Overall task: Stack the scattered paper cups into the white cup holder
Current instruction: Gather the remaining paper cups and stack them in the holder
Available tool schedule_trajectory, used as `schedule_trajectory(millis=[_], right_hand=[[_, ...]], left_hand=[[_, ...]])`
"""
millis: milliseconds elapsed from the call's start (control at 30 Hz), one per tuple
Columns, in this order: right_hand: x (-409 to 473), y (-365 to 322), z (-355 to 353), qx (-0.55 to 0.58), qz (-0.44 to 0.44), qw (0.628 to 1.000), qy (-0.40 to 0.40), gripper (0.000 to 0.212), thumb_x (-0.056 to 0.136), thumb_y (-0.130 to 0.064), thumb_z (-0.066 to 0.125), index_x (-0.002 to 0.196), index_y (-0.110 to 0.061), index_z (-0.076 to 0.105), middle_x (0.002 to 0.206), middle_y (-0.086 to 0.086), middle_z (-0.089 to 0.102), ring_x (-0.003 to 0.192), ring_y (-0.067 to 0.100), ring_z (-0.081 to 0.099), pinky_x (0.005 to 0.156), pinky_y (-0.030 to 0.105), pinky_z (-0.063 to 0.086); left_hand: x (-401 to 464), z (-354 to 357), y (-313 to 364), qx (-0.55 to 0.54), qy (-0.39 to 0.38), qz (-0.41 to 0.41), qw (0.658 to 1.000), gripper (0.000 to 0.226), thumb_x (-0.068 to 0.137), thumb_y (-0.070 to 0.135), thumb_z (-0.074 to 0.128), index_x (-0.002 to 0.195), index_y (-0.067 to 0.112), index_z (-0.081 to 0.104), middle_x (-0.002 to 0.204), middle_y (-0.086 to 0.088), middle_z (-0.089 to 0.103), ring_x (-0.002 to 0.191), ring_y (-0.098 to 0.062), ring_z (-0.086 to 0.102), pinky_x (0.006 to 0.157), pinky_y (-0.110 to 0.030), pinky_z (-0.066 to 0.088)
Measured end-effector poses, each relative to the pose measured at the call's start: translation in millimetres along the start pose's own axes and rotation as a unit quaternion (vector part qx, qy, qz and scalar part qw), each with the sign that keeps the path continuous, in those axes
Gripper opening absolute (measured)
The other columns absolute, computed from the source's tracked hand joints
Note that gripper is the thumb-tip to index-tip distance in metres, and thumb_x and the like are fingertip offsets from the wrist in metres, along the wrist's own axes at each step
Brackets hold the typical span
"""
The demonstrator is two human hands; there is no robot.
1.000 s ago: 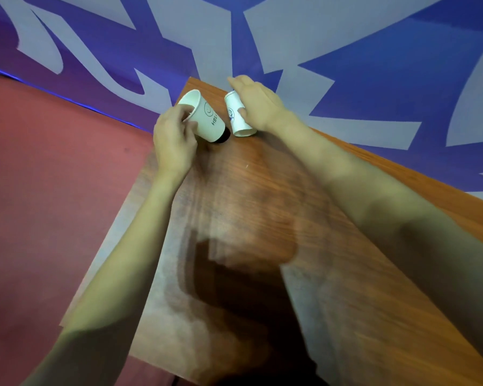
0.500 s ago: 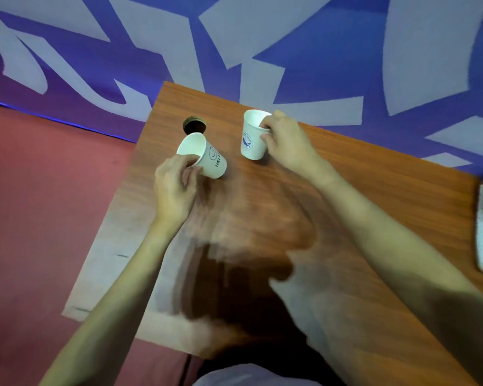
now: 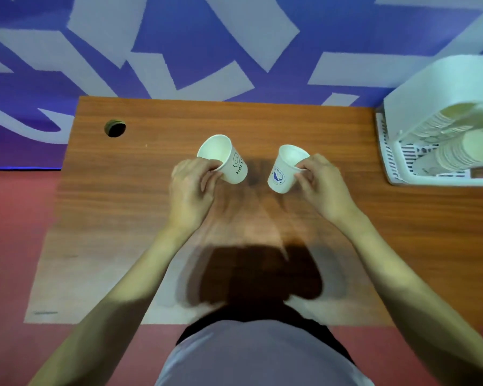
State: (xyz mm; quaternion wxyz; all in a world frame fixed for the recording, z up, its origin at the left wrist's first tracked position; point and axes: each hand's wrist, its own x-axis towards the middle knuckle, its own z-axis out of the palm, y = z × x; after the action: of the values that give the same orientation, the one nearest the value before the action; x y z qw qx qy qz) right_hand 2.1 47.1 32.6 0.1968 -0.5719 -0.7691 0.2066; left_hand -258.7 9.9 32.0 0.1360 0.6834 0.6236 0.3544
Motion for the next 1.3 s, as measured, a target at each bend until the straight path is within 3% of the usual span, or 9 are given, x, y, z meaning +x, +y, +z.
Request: schedule_trajectory(millis=[233, 500, 733, 833, 933, 1133, 1300], right_hand=[[-64, 80, -58, 0.021, 0.052, 0.998, 0.039, 0.015, 0.084, -0.001, 0.062, 0.098, -0.005, 0.066, 0.084, -0.004, 0.041, 0.071, 0.011, 0.046, 0.065, 0.029, 0.04], [-102, 174, -133, 0.013, 0.061, 0.995, 0.077, 0.014, 0.085, -0.001, 0.06, 0.099, -0.002, 0.064, 0.091, 0.015, 0.055, 0.072, 0.015, 0.048, 0.067, 0.033, 0.043], [-92, 244, -205, -0.018, 0.072, 0.971, 0.226, 0.014, 0.092, -0.013, 0.053, 0.096, -0.005, 0.064, 0.094, 0.015, 0.055, 0.07, 0.016, 0.052, 0.067, 0.029, 0.043], [-81, 267, -220, -0.044, 0.081, 0.963, 0.254, 0.019, 0.093, -0.016, 0.05, 0.101, -0.007, 0.065, 0.099, 0.015, 0.055, 0.077, 0.019, 0.055, 0.065, 0.031, 0.043], [-75, 289, -219, -0.05, 0.088, 0.963, 0.25, 0.022, 0.092, -0.018, 0.05, 0.103, -0.008, 0.065, 0.1, 0.014, 0.055, 0.081, 0.026, 0.058, 0.064, 0.036, 0.046], [-74, 317, -194, -0.051, 0.089, 0.969, 0.224, 0.018, 0.091, -0.012, 0.054, 0.101, -0.004, 0.066, 0.097, 0.016, 0.055, 0.083, 0.031, 0.058, 0.067, 0.029, 0.039], [-69, 328, -179, -0.051, 0.083, 0.98, 0.176, 0.019, 0.094, -0.015, 0.052, 0.103, -0.005, 0.066, 0.096, 0.014, 0.054, 0.086, 0.029, 0.056, 0.069, 0.036, 0.047]], left_hand=[[-20, 59, 87, -0.002, -0.018, 0.031, 0.999, 0.009, 0.085, 0.009, 0.065, 0.094, 0.009, 0.067, 0.091, -0.004, 0.07, 0.083, -0.026, 0.061, 0.075, -0.038, 0.042], [-28, 134, 175, -0.01, -0.035, 0.036, 0.999, 0.009, 0.086, 0.01, 0.064, 0.094, 0.009, 0.068, 0.092, -0.004, 0.07, 0.084, -0.026, 0.061, 0.076, -0.038, 0.044], [-9, 173, 227, -0.005, -0.048, 0.065, 0.997, 0.009, 0.086, 0.011, 0.064, 0.094, 0.009, 0.067, 0.091, -0.005, 0.068, 0.084, -0.025, 0.06, 0.077, -0.032, 0.04], [5, 186, 242, 0.005, -0.057, 0.085, 0.995, 0.01, 0.084, 0.009, 0.066, 0.094, 0.009, 0.067, 0.091, -0.004, 0.068, 0.082, -0.024, 0.059, 0.075, -0.029, 0.037], [16, 195, 252, 0.01, -0.057, 0.096, 0.994, 0.01, 0.085, 0.009, 0.065, 0.095, 0.009, 0.066, 0.091, -0.004, 0.067, 0.082, -0.023, 0.058, 0.075, -0.03, 0.038], [24, 207, 255, 0.028, -0.072, 0.096, 0.992, 0.011, 0.085, 0.01, 0.065, 0.095, 0.009, 0.066, 0.092, -0.005, 0.067, 0.082, -0.027, 0.059, 0.074, -0.035, 0.041], [32, 218, 255, 0.04, -0.084, 0.098, 0.991, 0.012, 0.085, 0.011, 0.065, 0.096, 0.008, 0.066, 0.092, -0.006, 0.067, 0.082, -0.029, 0.059, 0.074, -0.037, 0.043]])
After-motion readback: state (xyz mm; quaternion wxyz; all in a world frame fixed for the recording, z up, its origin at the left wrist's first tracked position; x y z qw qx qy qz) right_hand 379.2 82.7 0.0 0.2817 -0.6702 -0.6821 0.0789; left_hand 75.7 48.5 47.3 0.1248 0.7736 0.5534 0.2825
